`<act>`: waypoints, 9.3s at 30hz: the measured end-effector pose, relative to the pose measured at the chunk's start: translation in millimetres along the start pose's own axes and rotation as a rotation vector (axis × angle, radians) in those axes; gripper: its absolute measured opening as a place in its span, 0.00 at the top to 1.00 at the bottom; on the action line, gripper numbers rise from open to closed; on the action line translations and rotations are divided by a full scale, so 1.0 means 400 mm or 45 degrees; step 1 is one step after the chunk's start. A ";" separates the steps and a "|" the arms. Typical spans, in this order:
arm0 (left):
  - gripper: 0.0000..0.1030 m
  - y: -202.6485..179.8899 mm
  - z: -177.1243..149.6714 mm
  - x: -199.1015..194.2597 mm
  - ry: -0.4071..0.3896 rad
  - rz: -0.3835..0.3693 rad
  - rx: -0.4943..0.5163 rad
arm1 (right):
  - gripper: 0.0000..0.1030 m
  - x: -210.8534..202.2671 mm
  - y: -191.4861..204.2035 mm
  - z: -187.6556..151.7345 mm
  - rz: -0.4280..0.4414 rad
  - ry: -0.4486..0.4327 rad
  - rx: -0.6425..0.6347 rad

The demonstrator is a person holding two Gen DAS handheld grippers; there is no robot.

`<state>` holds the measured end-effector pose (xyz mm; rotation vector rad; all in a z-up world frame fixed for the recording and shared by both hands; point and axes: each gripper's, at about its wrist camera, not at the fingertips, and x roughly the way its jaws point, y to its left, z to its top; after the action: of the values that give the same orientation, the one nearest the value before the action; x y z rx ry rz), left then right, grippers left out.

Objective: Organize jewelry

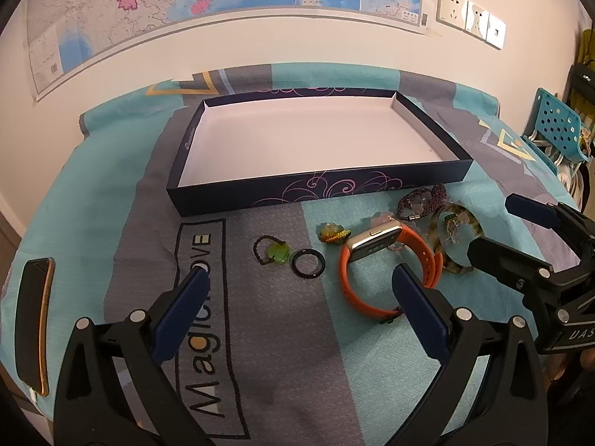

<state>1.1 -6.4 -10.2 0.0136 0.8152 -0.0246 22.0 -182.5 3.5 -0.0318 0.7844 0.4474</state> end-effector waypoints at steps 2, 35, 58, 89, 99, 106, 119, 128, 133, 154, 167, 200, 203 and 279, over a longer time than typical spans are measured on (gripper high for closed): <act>0.06 0.001 0.000 0.002 0.004 -0.003 -0.001 | 0.06 0.002 0.000 0.000 0.001 0.002 0.000; 0.75 -0.013 -0.002 0.055 0.147 -0.270 0.043 | 0.86 0.064 -0.084 0.000 0.085 0.190 0.056; 0.95 0.024 0.033 0.021 0.105 -0.308 0.009 | 0.93 0.010 -0.123 0.068 0.186 0.092 0.121; 0.94 0.181 0.403 0.294 0.085 -0.108 -0.178 | 0.93 0.392 -0.132 0.406 0.086 0.204 0.135; 0.94 0.172 0.429 0.392 0.185 -0.056 -0.168 | 0.93 0.446 -0.146 0.417 0.023 0.271 0.161; 0.92 0.181 0.432 0.433 0.259 -0.042 -0.184 | 0.86 0.437 -0.152 0.414 -0.008 0.248 0.171; 0.52 0.169 0.366 0.189 -0.079 0.021 -0.058 | 0.64 0.118 -0.068 0.285 0.166 0.034 -0.129; 0.46 0.152 0.219 0.053 -0.154 -0.043 0.024 | 0.64 0.049 -0.069 0.130 0.152 0.104 -0.138; 0.45 0.155 0.145 0.045 -0.107 -0.086 0.004 | 0.64 0.057 -0.055 0.054 0.150 0.181 -0.146; 0.39 0.104 0.061 0.053 -0.034 -0.142 0.037 | 0.59 0.125 -0.101 0.080 0.163 0.184 0.063; 0.36 0.118 0.053 0.060 -0.017 -0.148 0.021 | 0.93 0.103 -0.090 0.106 0.186 0.129 0.020; 0.60 0.045 0.003 0.060 0.073 -0.335 0.199 | 0.94 -0.014 -0.014 0.126 0.335 0.018 -0.045; 0.61 0.051 0.007 0.088 0.129 -0.322 0.166 | 0.94 -0.009 -0.016 0.123 0.337 0.025 -0.039; 0.78 0.053 0.169 0.029 -0.109 -0.226 0.164 | 0.94 0.041 -0.038 0.247 0.332 -0.054 -0.013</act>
<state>58.6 13.2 27.8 0.0617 0.7266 -0.2441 105.0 -171.1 60.8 0.0710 0.7477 0.6971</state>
